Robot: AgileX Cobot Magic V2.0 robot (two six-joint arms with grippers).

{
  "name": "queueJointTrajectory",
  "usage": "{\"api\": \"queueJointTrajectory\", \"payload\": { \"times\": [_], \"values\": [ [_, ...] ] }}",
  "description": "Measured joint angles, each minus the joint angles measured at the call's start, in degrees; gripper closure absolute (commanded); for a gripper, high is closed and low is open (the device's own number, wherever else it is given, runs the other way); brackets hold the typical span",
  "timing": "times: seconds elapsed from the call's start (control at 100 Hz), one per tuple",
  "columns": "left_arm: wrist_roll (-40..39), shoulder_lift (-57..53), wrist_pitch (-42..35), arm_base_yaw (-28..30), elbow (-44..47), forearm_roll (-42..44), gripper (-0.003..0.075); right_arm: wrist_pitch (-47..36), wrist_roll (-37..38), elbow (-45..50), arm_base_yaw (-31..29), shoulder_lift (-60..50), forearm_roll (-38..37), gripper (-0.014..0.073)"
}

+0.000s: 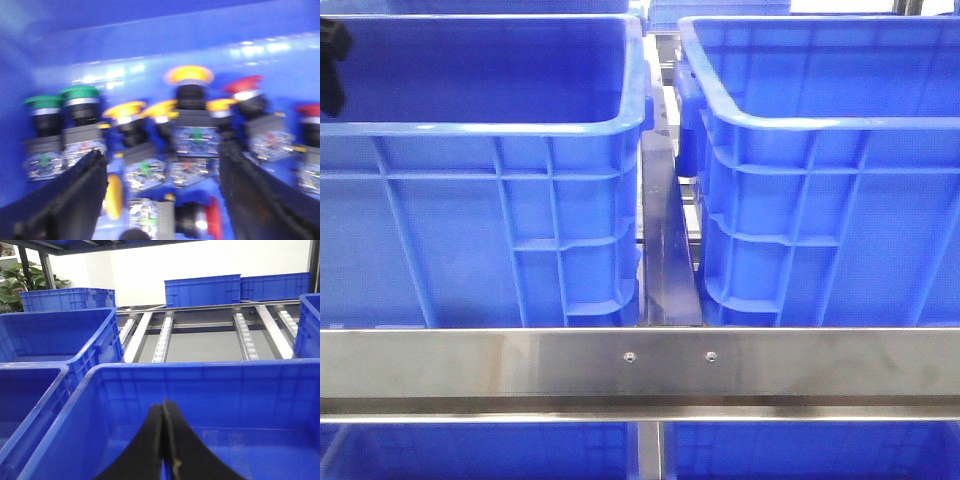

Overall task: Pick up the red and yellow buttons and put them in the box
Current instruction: 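Grasp a yellow-capped button with the left gripper and lift it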

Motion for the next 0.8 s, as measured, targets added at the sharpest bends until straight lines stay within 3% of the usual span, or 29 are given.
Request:
{"api": "queueJointTrajectory", "payload": {
  "times": [0.8],
  "values": [
    [0.1,12.07,0.0,-1.86,-7.21,-1.56,0.0264,0.0,0.0,0.0,0.0,0.0,0.0,0.0709]
  ]
}}
